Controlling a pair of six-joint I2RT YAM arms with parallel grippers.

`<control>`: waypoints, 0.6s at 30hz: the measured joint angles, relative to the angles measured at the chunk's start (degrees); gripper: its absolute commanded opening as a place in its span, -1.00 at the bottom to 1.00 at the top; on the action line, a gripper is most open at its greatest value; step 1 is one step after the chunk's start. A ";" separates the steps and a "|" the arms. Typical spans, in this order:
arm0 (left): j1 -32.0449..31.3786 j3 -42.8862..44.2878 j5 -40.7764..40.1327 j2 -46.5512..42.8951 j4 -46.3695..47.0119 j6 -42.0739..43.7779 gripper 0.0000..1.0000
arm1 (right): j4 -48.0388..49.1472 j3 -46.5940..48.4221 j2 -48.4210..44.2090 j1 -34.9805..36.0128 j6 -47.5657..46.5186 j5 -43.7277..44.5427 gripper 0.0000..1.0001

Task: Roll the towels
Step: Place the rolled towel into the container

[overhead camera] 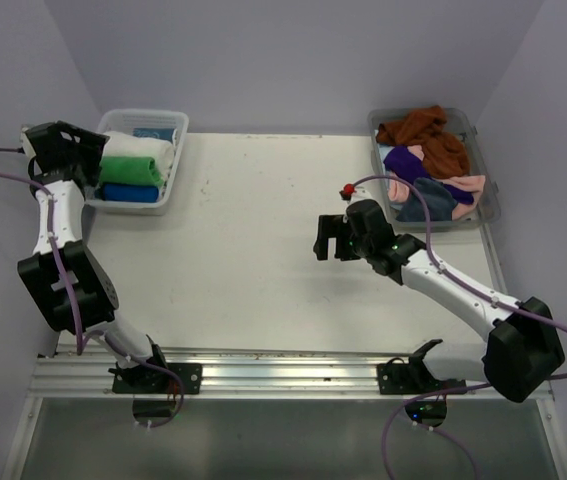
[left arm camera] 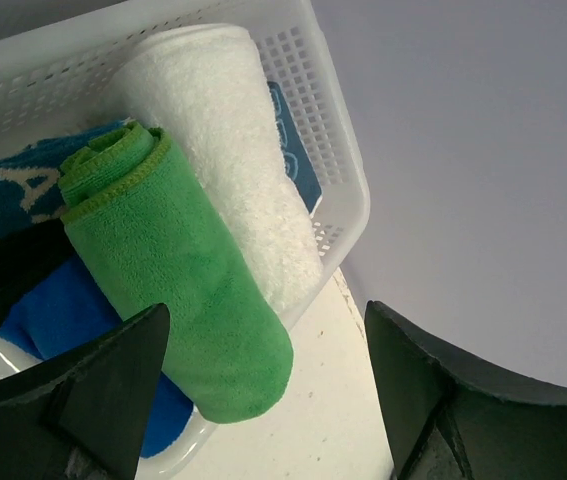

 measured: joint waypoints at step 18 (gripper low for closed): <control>-5.75 0.26 6.54 5.79 6.21 1.55 0.59 | -0.07 -0.17 -1.14 0.00 0.02 0.00 0.87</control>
